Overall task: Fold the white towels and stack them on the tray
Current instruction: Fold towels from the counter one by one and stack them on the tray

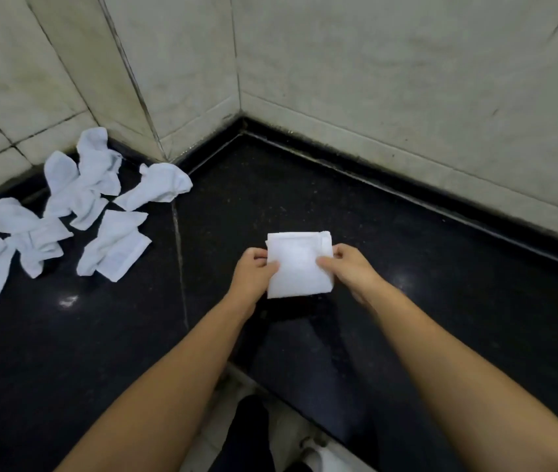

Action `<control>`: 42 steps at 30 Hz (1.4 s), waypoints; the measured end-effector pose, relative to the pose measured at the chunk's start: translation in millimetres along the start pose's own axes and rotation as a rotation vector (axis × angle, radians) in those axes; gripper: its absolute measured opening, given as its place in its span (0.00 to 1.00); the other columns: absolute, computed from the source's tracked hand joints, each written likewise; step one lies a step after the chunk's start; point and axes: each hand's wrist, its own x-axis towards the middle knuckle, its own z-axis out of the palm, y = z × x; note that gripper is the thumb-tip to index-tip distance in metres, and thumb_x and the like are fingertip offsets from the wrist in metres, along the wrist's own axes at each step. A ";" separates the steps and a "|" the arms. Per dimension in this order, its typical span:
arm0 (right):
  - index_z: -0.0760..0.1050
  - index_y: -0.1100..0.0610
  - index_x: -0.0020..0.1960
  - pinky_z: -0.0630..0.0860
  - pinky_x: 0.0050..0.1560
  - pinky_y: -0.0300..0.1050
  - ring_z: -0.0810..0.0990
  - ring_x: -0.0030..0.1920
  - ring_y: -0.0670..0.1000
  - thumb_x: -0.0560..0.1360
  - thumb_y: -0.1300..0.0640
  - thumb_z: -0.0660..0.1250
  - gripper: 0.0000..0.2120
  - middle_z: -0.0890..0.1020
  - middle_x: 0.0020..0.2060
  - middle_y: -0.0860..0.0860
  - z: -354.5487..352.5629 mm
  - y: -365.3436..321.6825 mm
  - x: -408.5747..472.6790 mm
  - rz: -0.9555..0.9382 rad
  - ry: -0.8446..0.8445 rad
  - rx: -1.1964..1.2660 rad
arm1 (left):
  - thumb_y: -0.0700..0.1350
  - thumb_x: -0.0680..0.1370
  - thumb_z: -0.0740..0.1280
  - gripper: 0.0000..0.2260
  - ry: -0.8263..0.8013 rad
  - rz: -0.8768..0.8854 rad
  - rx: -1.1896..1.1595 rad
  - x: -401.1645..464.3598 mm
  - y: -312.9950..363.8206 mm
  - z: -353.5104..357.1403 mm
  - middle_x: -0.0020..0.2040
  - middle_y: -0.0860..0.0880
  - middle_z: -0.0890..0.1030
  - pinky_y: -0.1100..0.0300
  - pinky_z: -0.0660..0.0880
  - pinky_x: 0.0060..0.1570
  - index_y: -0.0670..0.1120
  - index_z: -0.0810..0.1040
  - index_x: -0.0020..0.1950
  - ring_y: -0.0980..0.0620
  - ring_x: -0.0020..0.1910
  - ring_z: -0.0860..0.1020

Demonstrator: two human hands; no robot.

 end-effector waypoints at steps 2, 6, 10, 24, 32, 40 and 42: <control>0.74 0.60 0.53 0.76 0.44 0.43 0.79 0.47 0.52 0.75 0.62 0.66 0.08 0.80 0.48 0.54 -20.4 1.0 -24.3 -0.034 0.013 0.123 | 0.39 0.76 0.66 0.17 -0.042 -0.030 -0.105 -19.4 7.8 12.1 0.55 0.46 0.79 0.58 0.77 0.42 0.43 0.70 0.64 0.51 0.48 0.79; 0.74 0.58 0.51 0.77 0.47 0.49 0.80 0.47 0.52 0.74 0.65 0.65 0.06 0.80 0.49 0.56 -58.3 17.6 -83.6 -0.060 0.122 0.256 | 0.36 0.78 0.64 0.17 -0.260 -0.124 -0.260 -63.9 21.2 44.6 0.56 0.45 0.79 0.56 0.77 0.42 0.40 0.71 0.67 0.51 0.46 0.79; 0.73 0.58 0.56 0.79 0.45 0.47 0.80 0.46 0.51 0.75 0.65 0.65 0.10 0.80 0.49 0.53 -93.5 46.1 -159.2 -0.027 0.309 0.379 | 0.35 0.78 0.63 0.10 -0.470 -0.208 -0.281 -105.8 24.8 85.6 0.53 0.44 0.80 0.52 0.77 0.49 0.41 0.76 0.58 0.50 0.46 0.79; 0.74 0.59 0.45 0.71 0.25 0.34 0.75 0.21 0.40 0.78 0.64 0.62 0.04 0.78 0.24 0.47 -176.6 218.0 -487.2 0.051 1.065 0.903 | 0.40 0.79 0.62 0.05 -1.216 -0.102 0.130 -375.9 -40.6 269.6 0.49 0.47 0.81 0.54 0.78 0.47 0.45 0.78 0.51 0.51 0.47 0.79; 0.74 0.57 0.43 0.73 0.25 0.35 0.78 0.28 0.46 0.77 0.64 0.63 0.06 0.79 0.34 0.53 -273.4 328.3 -662.7 0.097 1.325 0.949 | 0.39 0.78 0.62 0.06 -1.410 -0.076 0.212 -575.3 -97.6 418.4 0.41 0.47 0.79 0.58 0.76 0.42 0.46 0.78 0.45 0.52 0.39 0.77; 0.76 0.57 0.47 0.76 0.32 0.40 0.79 0.36 0.49 0.77 0.62 0.64 0.03 0.81 0.39 0.53 -429.7 396.1 -750.8 0.111 1.352 0.865 | 0.39 0.79 0.62 0.06 -1.437 -0.063 0.165 -695.8 -96.0 556.8 0.44 0.47 0.79 0.56 0.75 0.45 0.45 0.77 0.46 0.50 0.44 0.77; 0.75 0.58 0.48 0.76 0.31 0.40 0.79 0.36 0.49 0.77 0.62 0.63 0.03 0.81 0.40 0.53 -475.7 405.3 -748.0 0.085 1.337 0.838 | 0.39 0.79 0.62 0.07 -1.422 0.011 0.148 -704.3 -81.9 596.7 0.40 0.48 0.78 0.56 0.74 0.43 0.46 0.76 0.43 0.51 0.39 0.76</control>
